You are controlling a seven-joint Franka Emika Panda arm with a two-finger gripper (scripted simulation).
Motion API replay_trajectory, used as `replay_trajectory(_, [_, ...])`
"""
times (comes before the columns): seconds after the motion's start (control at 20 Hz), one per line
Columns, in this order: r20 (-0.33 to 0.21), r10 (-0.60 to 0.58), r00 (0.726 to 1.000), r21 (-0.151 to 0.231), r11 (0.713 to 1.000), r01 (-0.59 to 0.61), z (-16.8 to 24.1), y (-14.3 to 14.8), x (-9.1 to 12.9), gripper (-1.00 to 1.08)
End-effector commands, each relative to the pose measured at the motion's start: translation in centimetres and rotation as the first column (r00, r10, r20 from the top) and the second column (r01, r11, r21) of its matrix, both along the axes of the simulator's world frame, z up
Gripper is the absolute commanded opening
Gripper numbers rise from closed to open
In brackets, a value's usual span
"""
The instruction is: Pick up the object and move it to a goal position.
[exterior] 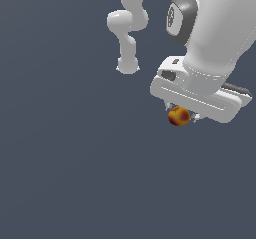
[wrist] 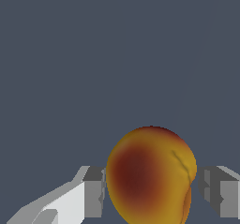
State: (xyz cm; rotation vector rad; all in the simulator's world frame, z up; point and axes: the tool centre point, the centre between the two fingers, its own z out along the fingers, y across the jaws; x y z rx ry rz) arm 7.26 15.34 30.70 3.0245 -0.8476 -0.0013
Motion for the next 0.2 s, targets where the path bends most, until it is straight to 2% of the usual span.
replay_trajectory(0.0, [0.001, 0.0, 1.0, 0.0, 1.0, 0.0, 0.31, 0.16, 0.19, -1.0])
replay_trajectory(0.15, [0.001, 0.0, 1.0, 0.0, 1.0, 0.0, 0.38, 0.22, 0.25, -1.0])
